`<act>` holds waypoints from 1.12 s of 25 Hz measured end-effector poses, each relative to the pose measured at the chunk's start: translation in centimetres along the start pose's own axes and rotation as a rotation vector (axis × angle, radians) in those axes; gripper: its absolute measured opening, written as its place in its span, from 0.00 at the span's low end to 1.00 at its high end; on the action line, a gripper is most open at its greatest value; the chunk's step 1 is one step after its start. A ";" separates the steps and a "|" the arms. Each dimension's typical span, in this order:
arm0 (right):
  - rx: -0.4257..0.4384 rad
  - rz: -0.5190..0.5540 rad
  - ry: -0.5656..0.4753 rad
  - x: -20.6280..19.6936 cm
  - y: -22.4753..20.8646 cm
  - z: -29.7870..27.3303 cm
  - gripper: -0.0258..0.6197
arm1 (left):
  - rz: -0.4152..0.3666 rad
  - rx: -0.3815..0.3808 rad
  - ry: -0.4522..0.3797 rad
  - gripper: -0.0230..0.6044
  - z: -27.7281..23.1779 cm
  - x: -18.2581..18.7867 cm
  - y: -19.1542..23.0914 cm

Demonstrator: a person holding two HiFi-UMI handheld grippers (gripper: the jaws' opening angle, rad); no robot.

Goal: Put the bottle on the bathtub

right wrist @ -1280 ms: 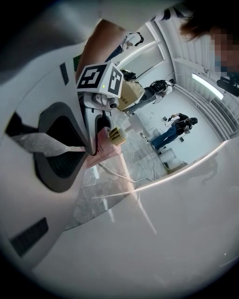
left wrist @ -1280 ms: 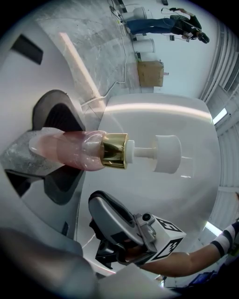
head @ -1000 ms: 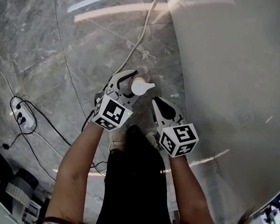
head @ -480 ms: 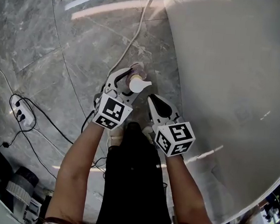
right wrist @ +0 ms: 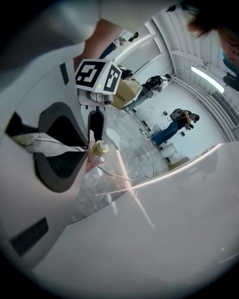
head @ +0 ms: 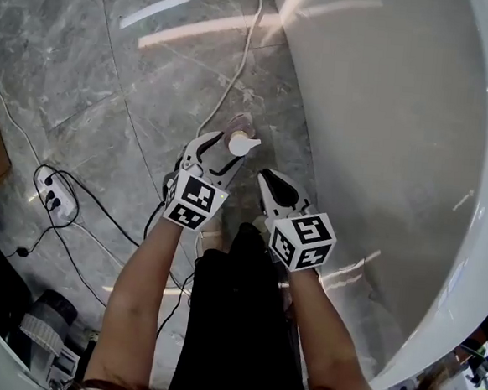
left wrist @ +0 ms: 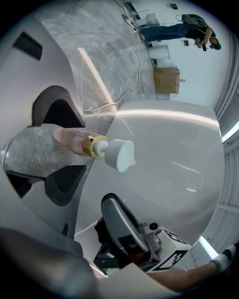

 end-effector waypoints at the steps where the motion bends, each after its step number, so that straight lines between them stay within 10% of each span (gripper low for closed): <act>1: -0.002 -0.003 0.001 0.1 0.3 0.4 0.12 | 0.005 -0.002 0.003 0.43 0.5 0.1 -0.1; 19: -0.126 -0.049 -0.009 3.5 5.1 7.8 0.12 | 0.238 0.061 -0.037 0.39 12.5 5.5 -2.5; 28: -0.173 -0.059 -0.049 6.1 8.1 12.1 0.10 | 0.314 0.168 -0.061 0.11 19.7 8.3 -3.7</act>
Point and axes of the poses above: the fingertips, and each gripper's own axes: z backward along the fingers, y to its left, x out of its top, the point moved 8 cm from there along z, backward along the fingers, and after that the axes turned 6 degrees about y, right-handed, at the moved point
